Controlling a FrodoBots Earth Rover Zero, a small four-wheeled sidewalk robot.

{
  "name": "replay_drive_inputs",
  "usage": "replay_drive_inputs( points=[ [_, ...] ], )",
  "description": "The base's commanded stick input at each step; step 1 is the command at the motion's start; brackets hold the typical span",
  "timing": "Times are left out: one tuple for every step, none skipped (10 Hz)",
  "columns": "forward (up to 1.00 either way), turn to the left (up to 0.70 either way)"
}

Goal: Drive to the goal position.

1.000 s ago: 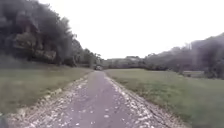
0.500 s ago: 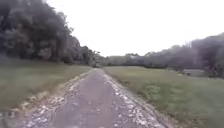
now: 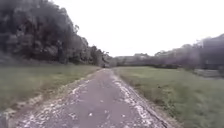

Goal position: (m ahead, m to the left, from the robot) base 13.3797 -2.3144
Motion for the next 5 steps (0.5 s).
replay_drive_inputs(
  points=[
    [1.0,0.16],
    [1.0,0.0],
    [1.0,0.0],
    [1.0,0.0],
    [1.0,0.0]
  ],
)
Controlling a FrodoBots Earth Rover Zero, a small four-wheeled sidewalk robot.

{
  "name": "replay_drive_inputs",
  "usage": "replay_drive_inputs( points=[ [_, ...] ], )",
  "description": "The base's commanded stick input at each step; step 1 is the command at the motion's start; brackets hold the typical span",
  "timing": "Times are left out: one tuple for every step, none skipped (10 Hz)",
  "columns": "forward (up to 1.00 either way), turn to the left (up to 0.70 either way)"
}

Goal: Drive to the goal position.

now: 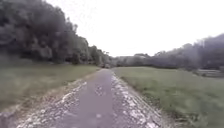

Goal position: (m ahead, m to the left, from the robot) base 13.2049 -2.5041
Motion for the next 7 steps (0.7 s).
replay_drive_inputs(
  points=[
    [1.0,0.0],
    [1.0,0.0],
    [1.0,0.0],
    [1.0,0.0],
    [1.0,0.0],
    [1.0,0.0],
    [1.0,0.0]
  ],
)
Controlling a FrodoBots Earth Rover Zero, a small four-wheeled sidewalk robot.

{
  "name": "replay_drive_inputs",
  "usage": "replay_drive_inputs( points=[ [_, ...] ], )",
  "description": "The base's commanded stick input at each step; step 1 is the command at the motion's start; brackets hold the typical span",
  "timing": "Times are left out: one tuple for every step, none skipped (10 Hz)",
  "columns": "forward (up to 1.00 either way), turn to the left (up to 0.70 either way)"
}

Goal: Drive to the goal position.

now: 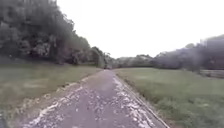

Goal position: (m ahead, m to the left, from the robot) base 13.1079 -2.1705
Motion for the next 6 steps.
replay_drive_inputs(
  points=[
    [1.0,0.0],
    [1.0,0.0],
    [1.0,0.0],
    [1.0,0.0],
    [1.0,0.0],
    [1.0,0.0]
  ],
)
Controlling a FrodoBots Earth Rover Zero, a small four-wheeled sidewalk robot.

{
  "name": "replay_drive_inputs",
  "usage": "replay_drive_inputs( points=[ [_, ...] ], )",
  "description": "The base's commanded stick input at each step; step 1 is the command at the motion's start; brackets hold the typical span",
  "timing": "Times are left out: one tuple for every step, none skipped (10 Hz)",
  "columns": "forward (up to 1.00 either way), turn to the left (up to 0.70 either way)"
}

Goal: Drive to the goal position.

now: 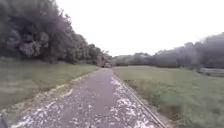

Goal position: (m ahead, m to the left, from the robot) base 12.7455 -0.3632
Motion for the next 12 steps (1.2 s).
replay_drive_inputs(
  points=[
    [1.0,0.03],
    [1.0,0.21],
    [1.0,0.27],
    [1.0,0.27],
    [1.0,0.27],
    [1.0,0.19],
    [1.0,0.03],
    [1.0,0.0],
    [1.0,0.0],
    [1.0,0.0],
    [1.0,0.27],
    [1.0,0.27]
  ],
)
